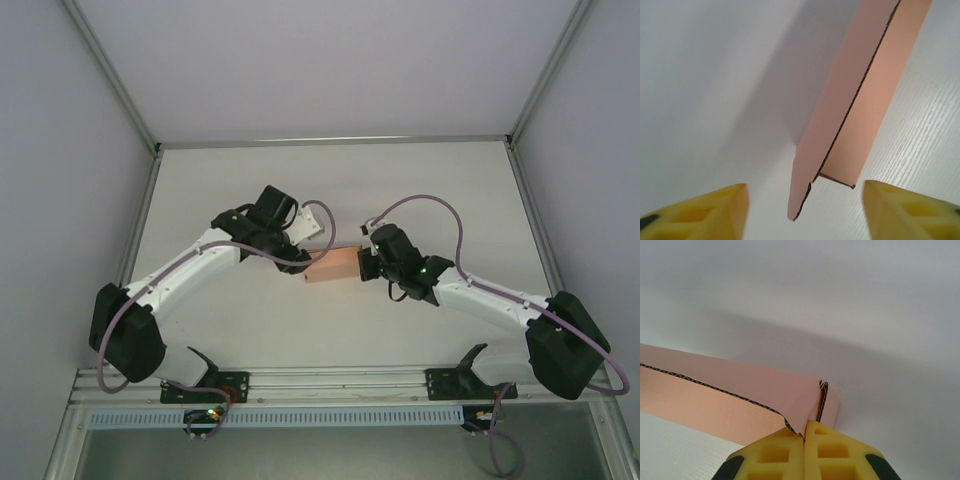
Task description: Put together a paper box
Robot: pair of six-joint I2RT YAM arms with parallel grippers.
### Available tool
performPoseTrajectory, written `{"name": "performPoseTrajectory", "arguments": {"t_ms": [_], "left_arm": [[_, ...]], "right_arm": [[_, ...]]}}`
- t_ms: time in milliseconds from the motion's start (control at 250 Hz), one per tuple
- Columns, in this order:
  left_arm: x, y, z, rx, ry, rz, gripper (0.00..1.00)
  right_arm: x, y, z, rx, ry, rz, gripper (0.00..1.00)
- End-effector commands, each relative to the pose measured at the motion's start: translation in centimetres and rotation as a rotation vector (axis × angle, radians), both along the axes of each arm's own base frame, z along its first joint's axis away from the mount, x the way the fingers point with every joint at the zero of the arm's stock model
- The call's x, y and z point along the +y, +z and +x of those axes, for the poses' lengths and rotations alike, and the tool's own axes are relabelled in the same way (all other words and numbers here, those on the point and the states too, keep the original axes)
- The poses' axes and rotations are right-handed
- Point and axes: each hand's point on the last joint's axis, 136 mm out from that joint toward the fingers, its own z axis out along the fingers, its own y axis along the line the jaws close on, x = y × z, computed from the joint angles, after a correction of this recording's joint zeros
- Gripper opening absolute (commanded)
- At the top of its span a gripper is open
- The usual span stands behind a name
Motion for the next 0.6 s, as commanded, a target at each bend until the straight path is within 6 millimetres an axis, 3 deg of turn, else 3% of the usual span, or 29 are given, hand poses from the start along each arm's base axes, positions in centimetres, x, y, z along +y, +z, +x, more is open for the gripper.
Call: {"name": "performPoseTrajectory", "arguments": {"t_ms": [0, 256, 379, 451, 551, 595], "left_arm": [[1.0, -0.4, 0.5, 0.002, 0.084, 0.020, 0.53], [0.3, -1.0, 1.0, 0.034, 0.097, 0.008, 0.25], [0.1, -1.3, 0.9, 0.048, 0.100, 0.004, 0.22], [0.2, -1.5, 1.2, 0.044, 0.115, 0.007, 0.13], [-0.2, -0.9, 1.8, 0.042, 0.162, -0.028, 0.00], [-0.5, -0.3, 2.2, 0.037, 0.202, -0.054, 0.00]], "right_arm": [[-2.0, -5.2, -3.4, 0.207, -0.008, -0.146, 0.00], [-1.7, -5.3, -3.5, 0.217, 0.000, -0.148, 0.00], [-1.7, -5.2, -3.4, 0.216, -0.002, -0.152, 0.00], [-1.6, -5.2, -3.5, 0.217, 0.003, -0.147, 0.00], [-1.5, -5.3, -3.5, 0.223, 0.004, -0.150, 0.00], [-1.4, -5.3, -3.6, 0.223, 0.006, -0.155, 0.00]]}}
